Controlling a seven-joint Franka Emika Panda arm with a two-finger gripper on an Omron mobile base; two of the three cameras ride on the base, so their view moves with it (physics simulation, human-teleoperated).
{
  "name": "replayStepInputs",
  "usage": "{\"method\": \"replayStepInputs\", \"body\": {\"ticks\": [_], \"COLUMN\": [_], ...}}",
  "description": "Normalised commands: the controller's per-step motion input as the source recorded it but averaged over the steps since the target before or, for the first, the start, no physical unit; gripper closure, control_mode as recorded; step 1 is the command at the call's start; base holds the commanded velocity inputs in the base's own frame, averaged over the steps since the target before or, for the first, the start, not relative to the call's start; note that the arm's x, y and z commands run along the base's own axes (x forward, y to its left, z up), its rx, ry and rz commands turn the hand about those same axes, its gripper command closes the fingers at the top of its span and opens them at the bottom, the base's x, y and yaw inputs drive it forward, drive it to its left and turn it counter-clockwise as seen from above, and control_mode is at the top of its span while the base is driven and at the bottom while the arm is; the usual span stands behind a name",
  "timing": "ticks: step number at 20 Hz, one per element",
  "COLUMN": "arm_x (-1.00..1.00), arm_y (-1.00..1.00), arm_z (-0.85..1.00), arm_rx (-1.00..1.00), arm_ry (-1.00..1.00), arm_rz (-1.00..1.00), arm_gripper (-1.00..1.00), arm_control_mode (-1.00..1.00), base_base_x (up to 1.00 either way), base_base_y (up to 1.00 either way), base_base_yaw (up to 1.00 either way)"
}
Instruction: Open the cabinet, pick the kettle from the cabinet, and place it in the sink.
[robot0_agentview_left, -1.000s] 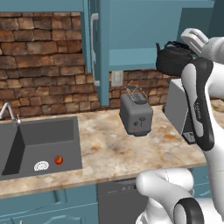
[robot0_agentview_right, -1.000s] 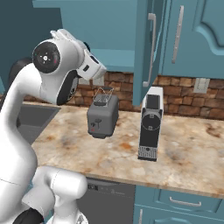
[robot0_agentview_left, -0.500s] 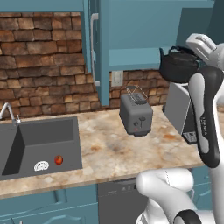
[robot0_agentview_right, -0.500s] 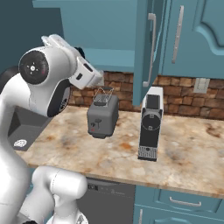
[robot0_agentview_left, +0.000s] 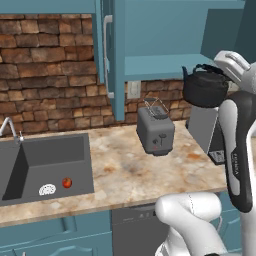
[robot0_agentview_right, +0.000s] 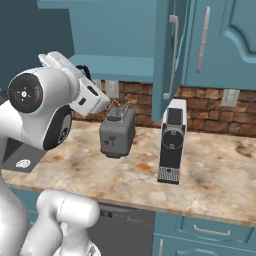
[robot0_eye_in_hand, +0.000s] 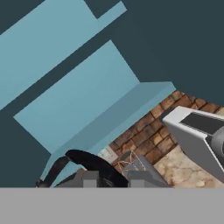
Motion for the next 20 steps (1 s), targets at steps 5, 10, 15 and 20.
{"method": "replayStepInputs", "body": {"ticks": [5, 10, 15, 20], "arm_x": [-0.21, -0.13, -0.09, -0.04], "arm_y": [0.12, 0.11, 0.09, 0.05], "arm_z": [-0.27, -0.22, -0.19, -0.19], "arm_rx": [0.00, 0.00, 0.00, 0.00], "arm_ry": [0.04, 0.02, 0.03, 0.03], "arm_rz": [0.00, 0.00, 0.00, 0.00], "arm_gripper": [1.00, 1.00, 1.00, 1.00], "arm_control_mode": [-1.00, -1.00, -1.00, -1.00], "base_base_x": [0.00, 0.00, 0.00, 0.00], "base_base_y": [0.00, 0.00, 0.00, 0.00], "base_base_yaw": [0.00, 0.00, 0.00, 0.00]}}
